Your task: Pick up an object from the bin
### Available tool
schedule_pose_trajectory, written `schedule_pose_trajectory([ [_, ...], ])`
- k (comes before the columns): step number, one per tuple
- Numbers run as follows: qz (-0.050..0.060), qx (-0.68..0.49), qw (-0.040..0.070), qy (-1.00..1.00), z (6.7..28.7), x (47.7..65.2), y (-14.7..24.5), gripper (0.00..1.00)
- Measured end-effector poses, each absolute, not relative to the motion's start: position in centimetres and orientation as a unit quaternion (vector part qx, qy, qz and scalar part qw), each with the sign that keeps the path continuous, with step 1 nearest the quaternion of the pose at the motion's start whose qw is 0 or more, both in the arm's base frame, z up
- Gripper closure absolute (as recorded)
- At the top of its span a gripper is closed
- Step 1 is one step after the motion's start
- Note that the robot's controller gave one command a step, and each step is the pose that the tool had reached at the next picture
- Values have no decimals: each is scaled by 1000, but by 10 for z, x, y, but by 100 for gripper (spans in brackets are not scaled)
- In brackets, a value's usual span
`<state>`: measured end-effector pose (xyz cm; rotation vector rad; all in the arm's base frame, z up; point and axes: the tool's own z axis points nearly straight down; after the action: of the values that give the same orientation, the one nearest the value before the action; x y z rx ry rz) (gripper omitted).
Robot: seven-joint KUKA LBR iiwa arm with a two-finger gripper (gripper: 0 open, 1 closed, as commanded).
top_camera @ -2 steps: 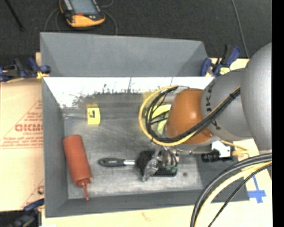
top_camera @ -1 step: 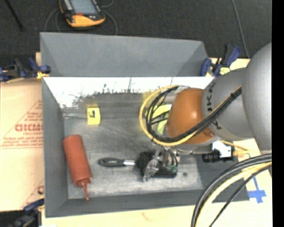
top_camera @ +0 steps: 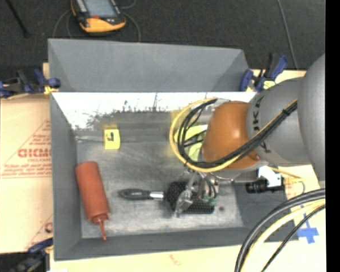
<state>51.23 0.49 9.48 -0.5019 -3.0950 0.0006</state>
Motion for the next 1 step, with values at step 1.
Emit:
schedule_pose_trajectory([
  [1, 0, -159, 1, -987, 115, 514, 5, 100],
])
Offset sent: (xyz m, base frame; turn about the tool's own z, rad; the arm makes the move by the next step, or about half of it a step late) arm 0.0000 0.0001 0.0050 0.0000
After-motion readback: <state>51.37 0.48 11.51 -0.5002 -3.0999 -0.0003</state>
